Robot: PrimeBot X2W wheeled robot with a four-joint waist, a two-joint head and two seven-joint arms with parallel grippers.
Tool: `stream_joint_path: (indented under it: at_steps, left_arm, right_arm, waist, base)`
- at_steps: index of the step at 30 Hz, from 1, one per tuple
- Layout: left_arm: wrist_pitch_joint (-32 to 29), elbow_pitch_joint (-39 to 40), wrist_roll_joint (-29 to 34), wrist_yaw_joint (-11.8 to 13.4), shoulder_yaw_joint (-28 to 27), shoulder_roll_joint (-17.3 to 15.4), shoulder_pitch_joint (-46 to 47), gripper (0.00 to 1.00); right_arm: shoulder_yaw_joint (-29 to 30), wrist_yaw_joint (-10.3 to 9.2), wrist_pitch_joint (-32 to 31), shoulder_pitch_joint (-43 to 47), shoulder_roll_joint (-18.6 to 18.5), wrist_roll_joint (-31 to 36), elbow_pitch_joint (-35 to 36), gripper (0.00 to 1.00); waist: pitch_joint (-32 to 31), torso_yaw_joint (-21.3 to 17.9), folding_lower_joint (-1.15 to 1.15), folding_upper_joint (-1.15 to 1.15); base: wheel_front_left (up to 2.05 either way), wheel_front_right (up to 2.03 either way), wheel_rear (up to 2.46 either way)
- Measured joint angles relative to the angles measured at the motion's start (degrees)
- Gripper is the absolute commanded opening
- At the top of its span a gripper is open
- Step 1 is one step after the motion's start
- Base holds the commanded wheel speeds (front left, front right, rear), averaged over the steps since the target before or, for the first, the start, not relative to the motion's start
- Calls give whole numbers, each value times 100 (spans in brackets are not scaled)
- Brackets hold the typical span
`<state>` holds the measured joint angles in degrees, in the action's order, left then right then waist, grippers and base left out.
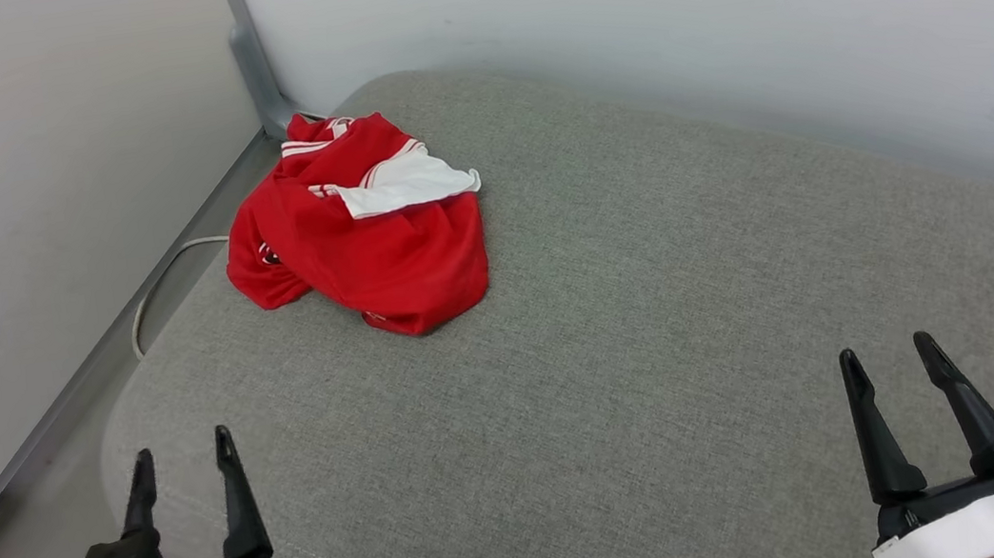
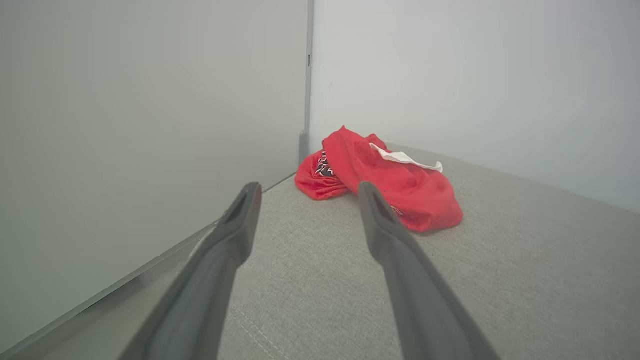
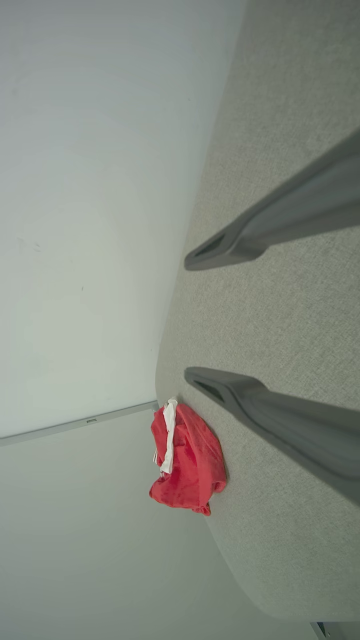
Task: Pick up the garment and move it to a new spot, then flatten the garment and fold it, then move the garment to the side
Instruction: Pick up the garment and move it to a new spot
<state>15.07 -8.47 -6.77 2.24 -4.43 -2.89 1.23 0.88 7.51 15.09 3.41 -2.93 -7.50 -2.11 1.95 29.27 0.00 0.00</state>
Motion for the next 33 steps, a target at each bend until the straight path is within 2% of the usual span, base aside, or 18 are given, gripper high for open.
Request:
stream_joint_path:
  at_steps: [7, 16, 24, 28, 33]
  left_arm:
    - [0, 45, 56, -286, -369, -101, 319, 100]
    - [1, -313, -144, -649, -856, -449, 1790, 100]
    - [1, -981, -292, -881, -1021, -1181, 3187, 100]
    - [-75, -1406, -632, -928, -1038, -1584, 3893, 100]
    - [-909, -1931, -1270, -964, -760, -2038, 4678, 100]
  right_arm:
    - [1, 0, 0, -94, 0, 144, 68, 100]
    - [20, 0, 0, -522, 1, 606, 424, 100]
    - [13, 0, 0, -916, 1, 869, 851, 100]
    - [37, 0, 0, -1104, 2, 974, 1079, 100]
    - [101, 0, 0, -1220, 2, 1093, 1302, 100]
  waist:
    - [167, -199, 0, 0]
    - [858, -560, 0, 0]
    - [1640, -1003, 1, 0]
    - [2026, -1191, 1, 0]
    - [2467, -1356, 1, 0]
  base:
    - [0, 0, 0]
    - [0, 0, 0]
    - [0, 0, 0]
    - [0, 0, 0]
    - [0, 0, 0]
